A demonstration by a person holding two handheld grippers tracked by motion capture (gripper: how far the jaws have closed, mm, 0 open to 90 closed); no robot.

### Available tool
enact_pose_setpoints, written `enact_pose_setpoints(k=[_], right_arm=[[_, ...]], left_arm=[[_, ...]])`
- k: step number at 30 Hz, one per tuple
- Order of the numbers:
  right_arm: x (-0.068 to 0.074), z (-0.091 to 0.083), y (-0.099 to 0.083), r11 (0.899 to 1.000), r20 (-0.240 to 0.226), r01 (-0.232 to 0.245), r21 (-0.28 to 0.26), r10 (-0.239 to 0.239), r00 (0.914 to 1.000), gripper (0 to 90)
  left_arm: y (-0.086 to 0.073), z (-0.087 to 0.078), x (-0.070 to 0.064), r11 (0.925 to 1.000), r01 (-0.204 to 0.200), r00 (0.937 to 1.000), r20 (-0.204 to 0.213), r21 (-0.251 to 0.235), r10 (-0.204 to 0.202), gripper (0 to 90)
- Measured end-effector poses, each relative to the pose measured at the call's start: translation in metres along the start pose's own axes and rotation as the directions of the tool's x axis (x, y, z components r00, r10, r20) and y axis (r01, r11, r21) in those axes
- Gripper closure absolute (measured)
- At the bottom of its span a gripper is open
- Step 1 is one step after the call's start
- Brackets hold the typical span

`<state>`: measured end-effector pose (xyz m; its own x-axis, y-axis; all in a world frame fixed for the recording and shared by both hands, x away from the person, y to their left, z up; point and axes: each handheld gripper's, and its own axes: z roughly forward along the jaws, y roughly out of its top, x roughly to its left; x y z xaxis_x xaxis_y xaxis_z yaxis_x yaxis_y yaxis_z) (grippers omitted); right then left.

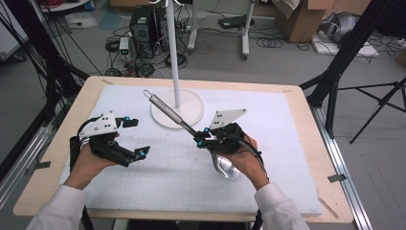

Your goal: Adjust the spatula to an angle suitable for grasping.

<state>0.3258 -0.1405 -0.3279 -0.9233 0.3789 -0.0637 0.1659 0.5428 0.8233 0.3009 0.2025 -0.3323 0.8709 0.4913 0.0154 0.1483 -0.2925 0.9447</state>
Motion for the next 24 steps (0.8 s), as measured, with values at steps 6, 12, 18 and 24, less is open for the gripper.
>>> enact_pose_setpoints(k=[6, 12, 18, 24], right_arm=[[-0.001, -0.005, 0.000, 0.998, 0.017, -0.027, -0.057, 0.028, 0.9995, 74.9], [-0.001, -0.008, 0.001, 0.994, 0.029, -0.043, -0.098, 0.046, 0.9985, 74.9], [0.000, -0.009, 0.001, 0.989, 0.030, -0.059, -0.133, 0.064, 0.9975, 75.0], [0.000, -0.010, 0.001, 0.989, 0.029, -0.066, -0.133, 0.070, 0.9971, 74.9]], left_arm=[[0.008, 0.004, -0.001, 1.0000, -0.004, 1.0000, -0.001, -0.003, 0.004, 1.8], [0.015, 0.009, -0.002, 1.0000, -0.005, 1.0000, -0.003, 0.001, 0.005, 1.8], [0.022, 0.014, -0.005, 1.0000, -0.006, 1.0000, -0.002, -0.002, 0.006, 1.8], [0.030, 0.020, -0.007, 1.0000, 0.001, 0.9999, 0.010, -0.006, 0.000, 1.8]])
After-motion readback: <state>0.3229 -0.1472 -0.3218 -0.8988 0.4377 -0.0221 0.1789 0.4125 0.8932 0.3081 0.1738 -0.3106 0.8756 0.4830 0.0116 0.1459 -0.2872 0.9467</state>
